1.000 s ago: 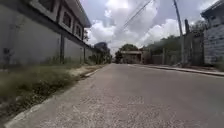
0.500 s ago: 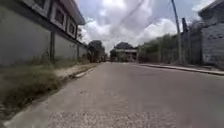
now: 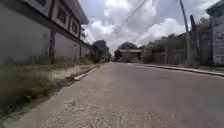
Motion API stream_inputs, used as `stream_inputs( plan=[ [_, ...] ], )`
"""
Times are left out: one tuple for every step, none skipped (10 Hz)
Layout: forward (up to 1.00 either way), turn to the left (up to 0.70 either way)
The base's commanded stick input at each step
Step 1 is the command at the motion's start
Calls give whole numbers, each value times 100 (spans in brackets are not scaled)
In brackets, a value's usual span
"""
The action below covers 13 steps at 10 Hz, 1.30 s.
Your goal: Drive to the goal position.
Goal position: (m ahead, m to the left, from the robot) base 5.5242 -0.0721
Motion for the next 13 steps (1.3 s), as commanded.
stream_inputs(
  plan=[
    [100, 0],
    [100, 0],
    [100, -1],
    [100, -35],
    [100, -38],
    [100, -40],
    [100, -22],
    [100, -5],
    [100, 0],
    [100, 0],
    [100, 0],
    [100, 0],
    [100, 0]
  ],
)
